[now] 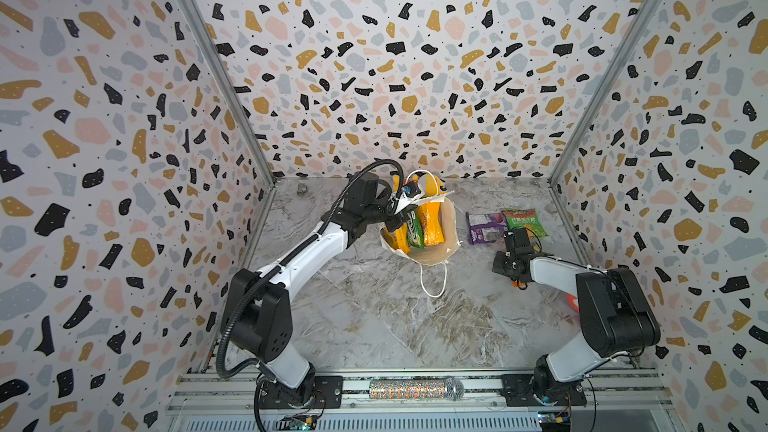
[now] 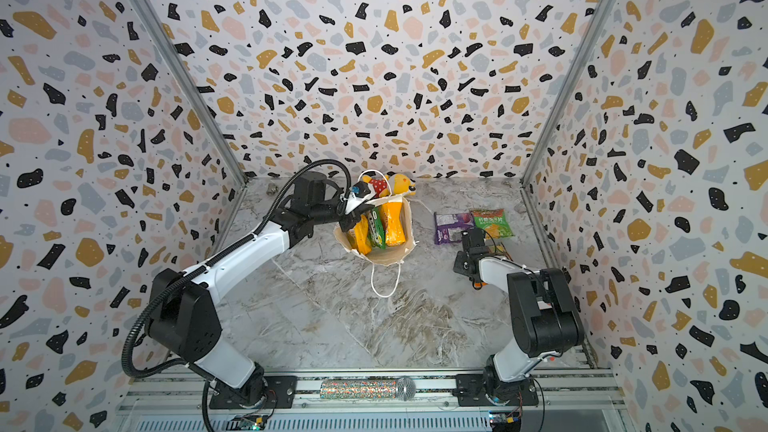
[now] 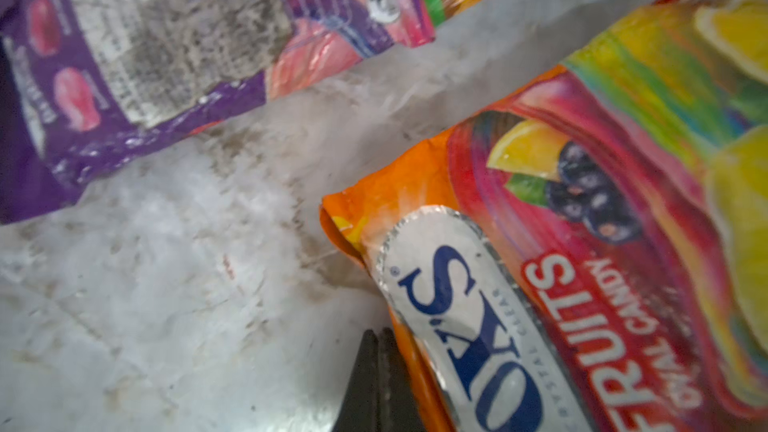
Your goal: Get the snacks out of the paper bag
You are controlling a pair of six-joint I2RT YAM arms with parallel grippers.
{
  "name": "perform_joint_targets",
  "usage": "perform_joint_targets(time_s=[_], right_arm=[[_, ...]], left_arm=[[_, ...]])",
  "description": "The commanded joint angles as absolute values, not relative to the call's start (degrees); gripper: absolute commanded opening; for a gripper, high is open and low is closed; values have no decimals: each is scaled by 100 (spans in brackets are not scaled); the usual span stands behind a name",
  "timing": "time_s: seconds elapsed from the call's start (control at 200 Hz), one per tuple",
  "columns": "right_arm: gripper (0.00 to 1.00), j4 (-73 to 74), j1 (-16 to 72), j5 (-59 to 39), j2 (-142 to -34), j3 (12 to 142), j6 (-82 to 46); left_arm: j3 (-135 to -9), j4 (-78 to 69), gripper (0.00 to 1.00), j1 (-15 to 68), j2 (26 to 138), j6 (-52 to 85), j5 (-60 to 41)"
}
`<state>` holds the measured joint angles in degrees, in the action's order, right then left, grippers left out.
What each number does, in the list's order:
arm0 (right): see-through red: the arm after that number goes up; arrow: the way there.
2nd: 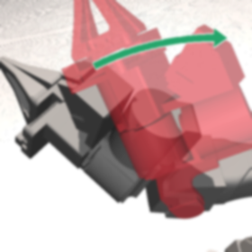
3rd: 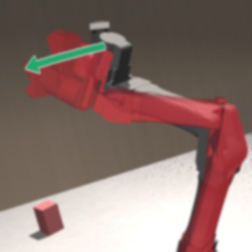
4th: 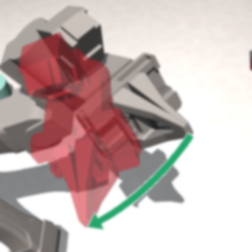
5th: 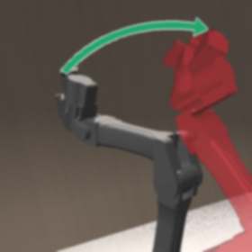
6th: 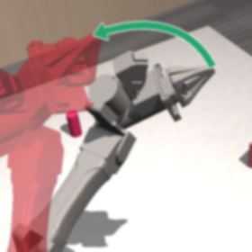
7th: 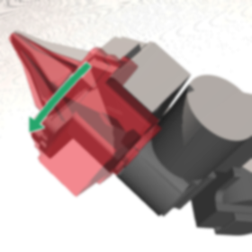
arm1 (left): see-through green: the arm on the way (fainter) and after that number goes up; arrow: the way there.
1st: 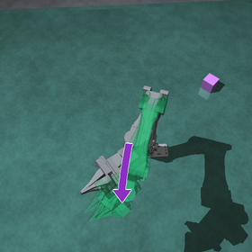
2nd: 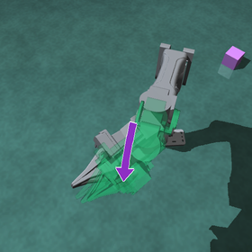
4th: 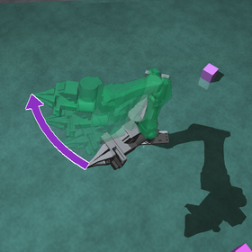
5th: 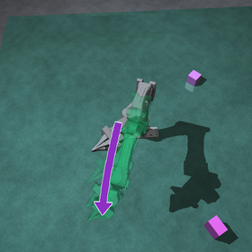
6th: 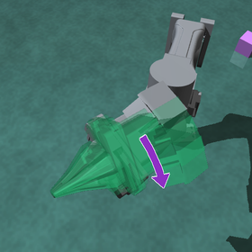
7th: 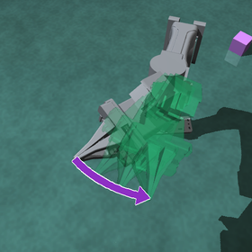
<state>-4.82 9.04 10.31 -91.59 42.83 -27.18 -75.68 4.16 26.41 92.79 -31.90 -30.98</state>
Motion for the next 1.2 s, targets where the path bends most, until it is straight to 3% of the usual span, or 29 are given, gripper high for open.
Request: perform_joint_targets(time_s=[0.0,0.265,0.541,0.821,0.926,1.196], right_arm=[[0,-766,818,1483,-9271,4455,-2676],[0,-733,792,1403,-9264,4695,-2773],[5,-1116,803,800,-7924,4565,-2880],[10,-1244,-228,82,-7064,3464,-2938],[11,-946,-646,-337,-7217,3241,-2867],[12,-382,-696,-153,-7877,3287,-3065]], left_arm=[[-7567,141,0,2637,9213,-3190,-3208],[-7577,116,0,2641,9220,-3164,-3245],[-7552,126,0,2637,9202,-3137,-3242],[-7567,119,0,2637,9253,-3146,-3243],[-7626,101,0,2637,9307,-3099,-3317],[-7623,106,0,2637,9272,-3076,-3310]])
